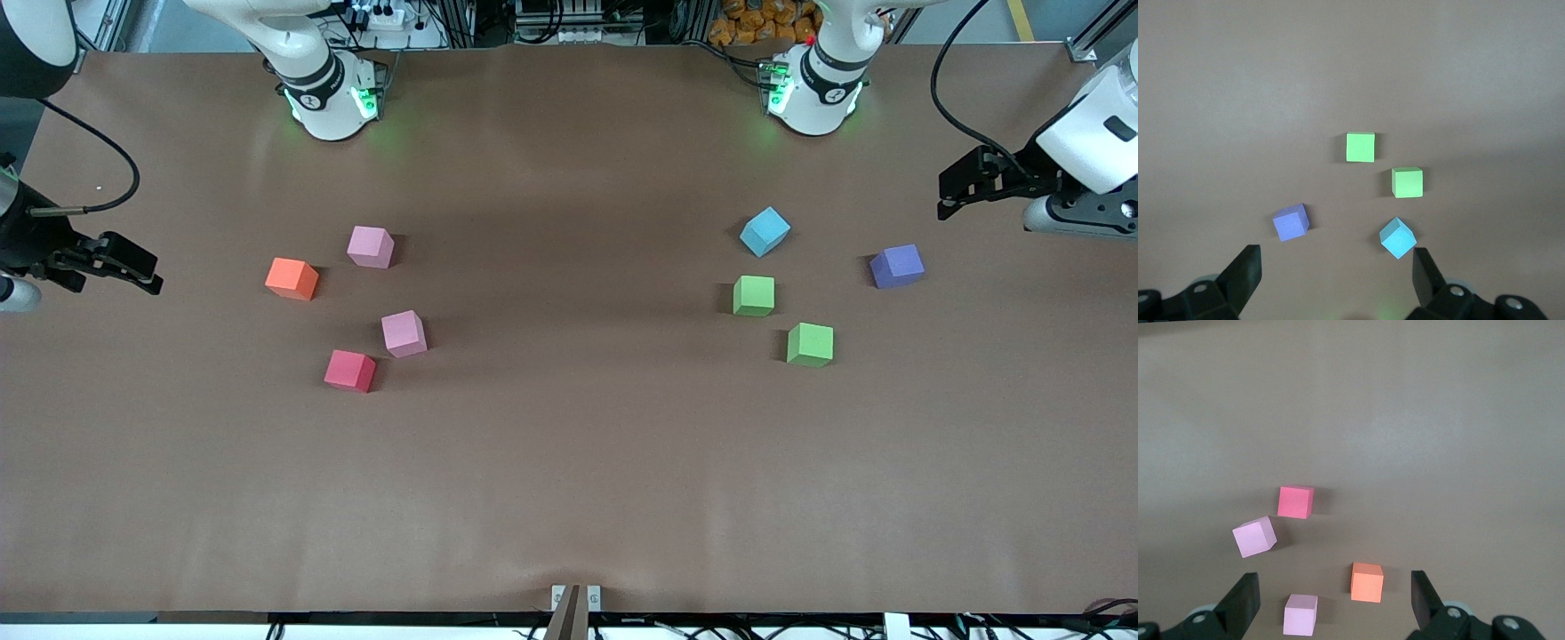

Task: Arrange blocks into number 1
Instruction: 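Move the left gripper toward the green cube beside the purple cube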

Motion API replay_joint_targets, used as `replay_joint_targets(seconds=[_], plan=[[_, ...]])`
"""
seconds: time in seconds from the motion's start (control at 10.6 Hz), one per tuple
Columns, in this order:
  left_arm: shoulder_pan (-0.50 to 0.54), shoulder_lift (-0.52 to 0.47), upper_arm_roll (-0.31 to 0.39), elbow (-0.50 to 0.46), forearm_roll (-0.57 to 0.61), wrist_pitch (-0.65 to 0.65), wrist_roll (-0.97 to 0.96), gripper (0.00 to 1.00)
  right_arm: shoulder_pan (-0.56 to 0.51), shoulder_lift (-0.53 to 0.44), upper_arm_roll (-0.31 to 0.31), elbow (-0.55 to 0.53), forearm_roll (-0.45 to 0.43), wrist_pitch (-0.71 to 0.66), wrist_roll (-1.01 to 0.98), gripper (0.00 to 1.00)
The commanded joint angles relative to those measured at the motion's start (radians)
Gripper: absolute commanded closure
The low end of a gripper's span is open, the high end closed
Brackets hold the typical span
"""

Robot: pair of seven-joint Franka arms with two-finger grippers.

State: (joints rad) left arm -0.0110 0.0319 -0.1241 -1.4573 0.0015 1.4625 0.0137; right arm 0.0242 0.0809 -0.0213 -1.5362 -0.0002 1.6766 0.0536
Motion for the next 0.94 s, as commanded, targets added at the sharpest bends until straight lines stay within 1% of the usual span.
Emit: replay_joint_targets(seconds=[0.0,0.28,0.56,0.85], plan=[[-0.003,-0.004,0.003,0.005,-0.009,0.002,0.011,0.0,0.0,-0.006,0.003,-0.001,-0.012,-0.008,0.019,0.0],[-0.012,0.005,0.004,0.005,-0.008,0.002,0.012,0.0,-0.004,-0.004,0.003,-0.002,-0.012,-0.008,0.019,0.0],[-0.02,0.02,0.001,0.003,0.022,0.002,0.014,0.0,-0.004,0.0,0.003,-0.004,-0.012,-0.008,0.02,0.0],[-0.021,0.094,-0.011,0.0,0.017,0.016,-0.039,0.0,-0.004,0.007,0.003,-0.01,-0.006,-0.006,0.02,0.0]])
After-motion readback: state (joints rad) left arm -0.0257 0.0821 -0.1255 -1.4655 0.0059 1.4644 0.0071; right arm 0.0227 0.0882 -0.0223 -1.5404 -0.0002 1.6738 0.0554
